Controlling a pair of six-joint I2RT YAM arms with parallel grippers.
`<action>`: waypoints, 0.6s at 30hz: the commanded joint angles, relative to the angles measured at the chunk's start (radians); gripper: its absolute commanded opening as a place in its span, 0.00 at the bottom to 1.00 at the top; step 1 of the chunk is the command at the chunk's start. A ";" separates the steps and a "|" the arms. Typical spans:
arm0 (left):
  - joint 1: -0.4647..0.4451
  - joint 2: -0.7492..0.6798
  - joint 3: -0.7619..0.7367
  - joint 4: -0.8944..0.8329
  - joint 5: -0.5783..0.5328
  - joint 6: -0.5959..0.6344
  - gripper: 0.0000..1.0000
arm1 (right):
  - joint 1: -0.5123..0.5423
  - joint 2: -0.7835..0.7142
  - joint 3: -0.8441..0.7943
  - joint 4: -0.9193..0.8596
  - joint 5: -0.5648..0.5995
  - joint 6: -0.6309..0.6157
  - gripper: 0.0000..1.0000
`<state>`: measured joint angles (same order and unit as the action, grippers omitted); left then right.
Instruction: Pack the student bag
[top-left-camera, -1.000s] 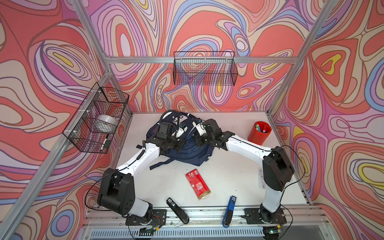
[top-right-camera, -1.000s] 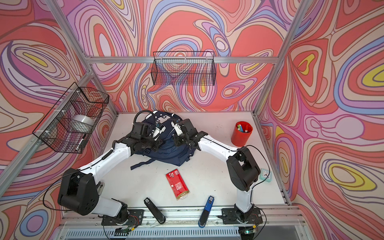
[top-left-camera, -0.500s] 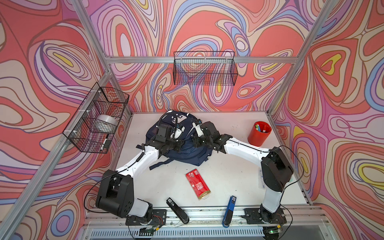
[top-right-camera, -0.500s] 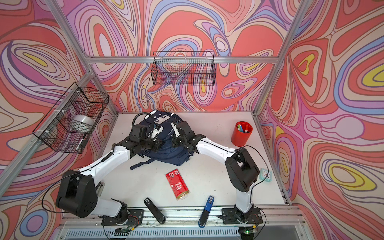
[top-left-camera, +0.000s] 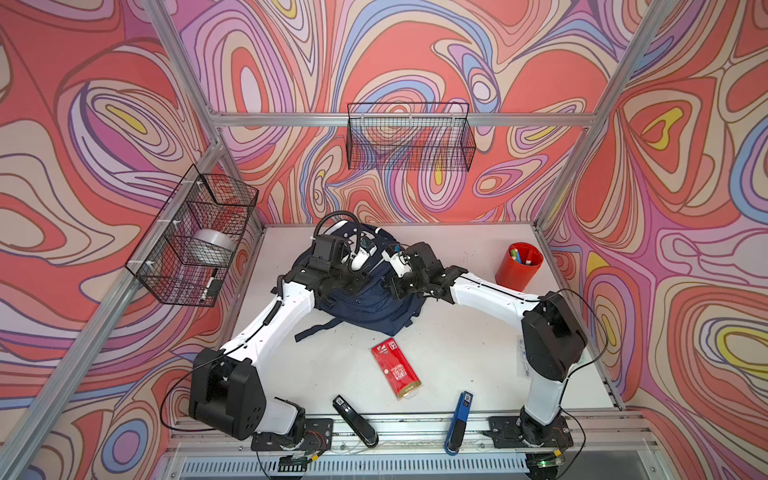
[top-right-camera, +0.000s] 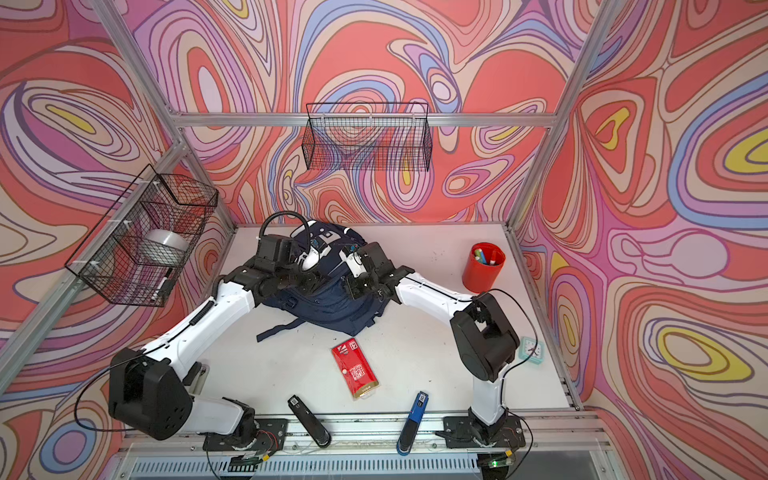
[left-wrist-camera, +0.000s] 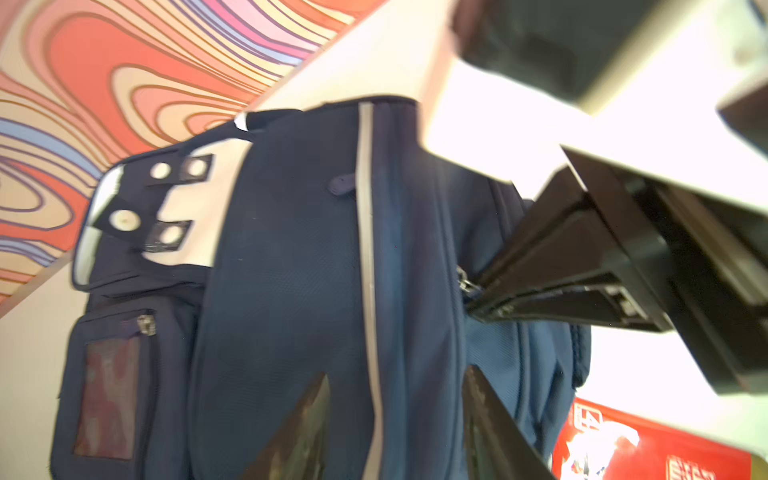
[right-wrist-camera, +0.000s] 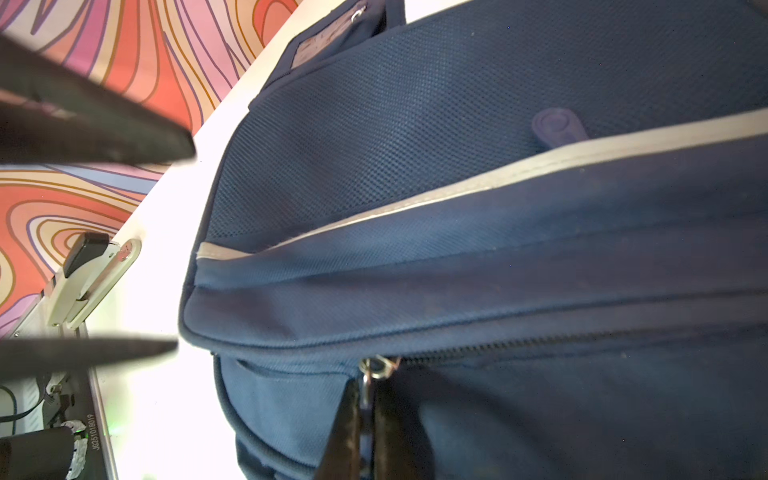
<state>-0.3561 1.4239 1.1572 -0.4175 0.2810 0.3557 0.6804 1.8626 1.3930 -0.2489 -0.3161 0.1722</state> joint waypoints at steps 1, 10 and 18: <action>-0.029 -0.009 -0.037 -0.034 -0.002 0.034 0.54 | 0.009 0.019 0.023 -0.030 -0.026 -0.026 0.00; -0.052 0.051 -0.010 -0.077 -0.143 0.023 0.53 | 0.008 0.015 0.026 -0.035 0.007 -0.037 0.00; -0.032 -0.012 -0.077 -0.122 -0.200 0.287 0.50 | -0.035 0.021 0.049 -0.048 -0.096 -0.067 0.00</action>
<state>-0.4011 1.4544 1.1175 -0.4976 0.0917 0.4774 0.6571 1.8641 1.4044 -0.2714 -0.3519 0.1387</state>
